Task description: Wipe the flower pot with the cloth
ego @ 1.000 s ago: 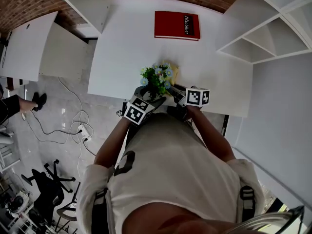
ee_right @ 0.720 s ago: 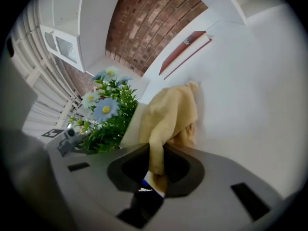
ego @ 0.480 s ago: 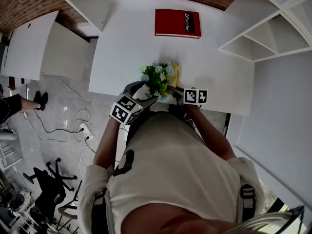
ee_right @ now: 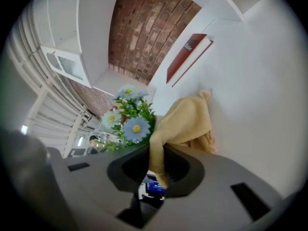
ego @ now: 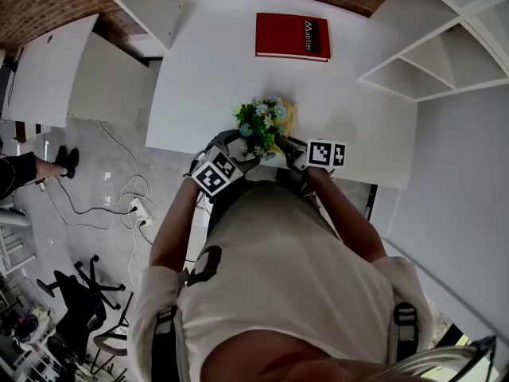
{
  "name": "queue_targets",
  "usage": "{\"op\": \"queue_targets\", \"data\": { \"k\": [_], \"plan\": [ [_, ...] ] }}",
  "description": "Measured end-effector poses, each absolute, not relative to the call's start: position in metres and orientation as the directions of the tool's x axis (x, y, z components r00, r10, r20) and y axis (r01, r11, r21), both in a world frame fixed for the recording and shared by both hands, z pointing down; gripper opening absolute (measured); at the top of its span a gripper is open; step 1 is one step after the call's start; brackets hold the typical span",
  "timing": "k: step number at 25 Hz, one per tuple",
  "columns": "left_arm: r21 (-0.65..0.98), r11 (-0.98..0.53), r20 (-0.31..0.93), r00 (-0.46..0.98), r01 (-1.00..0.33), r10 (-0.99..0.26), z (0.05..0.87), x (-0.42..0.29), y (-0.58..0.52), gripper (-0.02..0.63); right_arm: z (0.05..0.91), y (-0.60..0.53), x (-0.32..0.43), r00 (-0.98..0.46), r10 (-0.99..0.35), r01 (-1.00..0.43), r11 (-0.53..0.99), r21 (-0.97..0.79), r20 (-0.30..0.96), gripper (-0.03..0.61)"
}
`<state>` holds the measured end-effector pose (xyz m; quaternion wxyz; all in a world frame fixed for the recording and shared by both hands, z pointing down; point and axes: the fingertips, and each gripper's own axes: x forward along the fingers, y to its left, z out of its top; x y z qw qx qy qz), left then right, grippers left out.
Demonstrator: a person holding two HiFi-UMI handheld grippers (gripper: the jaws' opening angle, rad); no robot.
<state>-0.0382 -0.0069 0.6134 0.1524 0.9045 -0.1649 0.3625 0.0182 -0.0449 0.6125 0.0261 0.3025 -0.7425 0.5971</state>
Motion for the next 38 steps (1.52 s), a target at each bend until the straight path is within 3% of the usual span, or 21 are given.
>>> {"op": "queue_targets", "data": {
  "k": [6, 11, 16, 24, 32, 38],
  "plan": [
    [0.167, -0.856, 0.647, 0.710, -0.489, -0.279, 0.604, -0.031, -0.013, 0.344, 0.591, -0.053, 0.011, -0.843, -0.427, -0.426, 0.162, -0.890, 0.326, 0.071],
    [0.150, -0.827, 0.638, 0.692, -0.542, -0.338, 0.607, -0.030, -0.014, 0.344, 0.603, -0.043, 0.011, -0.849, -0.445, -0.363, 0.097, -0.927, 0.285, 0.071],
    [0.180, -0.751, 0.636, 0.657, -0.636, -0.404, 0.601, -0.029, -0.021, 0.344, 0.639, -0.018, 0.009, -0.845, -0.362, -0.442, 0.055, -0.895, 0.395, 0.071],
    [0.243, -0.723, 0.634, 0.669, -0.647, -0.387, 0.597, -0.021, -0.016, 0.344, 0.636, -0.022, 0.012, -0.819, -0.348, -0.516, 0.097, -0.851, 0.457, 0.071],
    [0.291, -0.737, 0.603, 0.715, -0.610, -0.354, 0.598, 0.000, -0.009, 0.344, 0.588, -0.055, 0.015, -0.830, -0.466, -0.425, 0.173, -0.888, 0.307, 0.071],
    [0.318, -0.731, 0.583, 0.733, -0.604, -0.352, 0.596, 0.002, -0.011, 0.344, 0.613, -0.038, 0.015, -0.832, -0.444, -0.417, 0.107, -0.903, 0.332, 0.071]
  ]
}}
